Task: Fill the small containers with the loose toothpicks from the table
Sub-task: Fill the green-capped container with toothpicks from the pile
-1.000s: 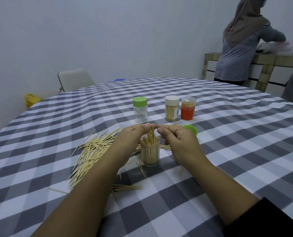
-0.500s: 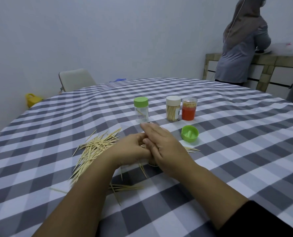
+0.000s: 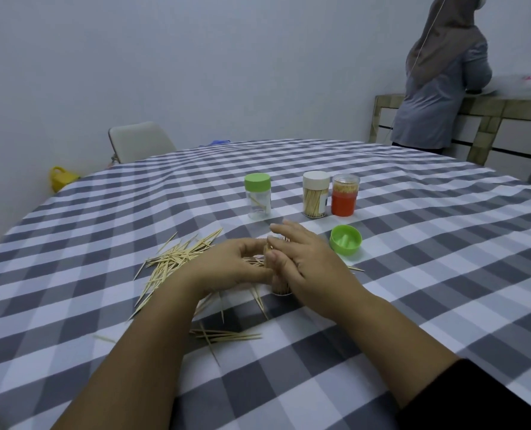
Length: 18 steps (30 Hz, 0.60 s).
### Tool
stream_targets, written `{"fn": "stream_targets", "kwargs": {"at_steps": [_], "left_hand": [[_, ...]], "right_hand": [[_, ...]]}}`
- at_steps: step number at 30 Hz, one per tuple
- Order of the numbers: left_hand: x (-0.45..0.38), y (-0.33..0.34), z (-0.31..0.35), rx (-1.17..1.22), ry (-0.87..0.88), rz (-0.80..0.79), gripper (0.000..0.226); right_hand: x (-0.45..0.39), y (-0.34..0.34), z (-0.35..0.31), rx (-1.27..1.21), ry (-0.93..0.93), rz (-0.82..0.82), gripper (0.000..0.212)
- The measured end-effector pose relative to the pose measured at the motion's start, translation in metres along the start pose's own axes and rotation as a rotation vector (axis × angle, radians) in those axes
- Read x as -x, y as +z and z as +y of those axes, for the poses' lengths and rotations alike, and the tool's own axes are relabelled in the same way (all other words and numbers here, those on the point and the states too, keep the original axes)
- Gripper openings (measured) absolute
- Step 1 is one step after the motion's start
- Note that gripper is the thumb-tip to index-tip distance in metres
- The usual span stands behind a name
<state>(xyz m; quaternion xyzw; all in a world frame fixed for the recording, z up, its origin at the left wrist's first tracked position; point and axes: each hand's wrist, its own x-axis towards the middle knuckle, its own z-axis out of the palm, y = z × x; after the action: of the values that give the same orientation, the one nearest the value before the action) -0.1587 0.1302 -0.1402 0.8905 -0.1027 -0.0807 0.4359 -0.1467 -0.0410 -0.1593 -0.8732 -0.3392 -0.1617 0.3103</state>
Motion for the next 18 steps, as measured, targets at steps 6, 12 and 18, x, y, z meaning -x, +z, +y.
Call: {"fn": "stream_targets", "kwargs": {"at_steps": [6,12,18], "left_hand": [[0.004,-0.013,-0.007,-0.178,-0.152,0.16,0.06],[0.001,-0.006,-0.012,-0.42,-0.292,0.086,0.077],[-0.003,-0.004,-0.005,-0.845,-0.26,0.19,0.049]], "right_hand": [[0.004,-0.006,0.004,-0.102,0.109,-0.114,0.056],[0.006,-0.009,0.004,-0.206,0.193,-0.127,0.074],[0.007,-0.011,0.002,-0.217,0.212,-0.135,0.074]]}}
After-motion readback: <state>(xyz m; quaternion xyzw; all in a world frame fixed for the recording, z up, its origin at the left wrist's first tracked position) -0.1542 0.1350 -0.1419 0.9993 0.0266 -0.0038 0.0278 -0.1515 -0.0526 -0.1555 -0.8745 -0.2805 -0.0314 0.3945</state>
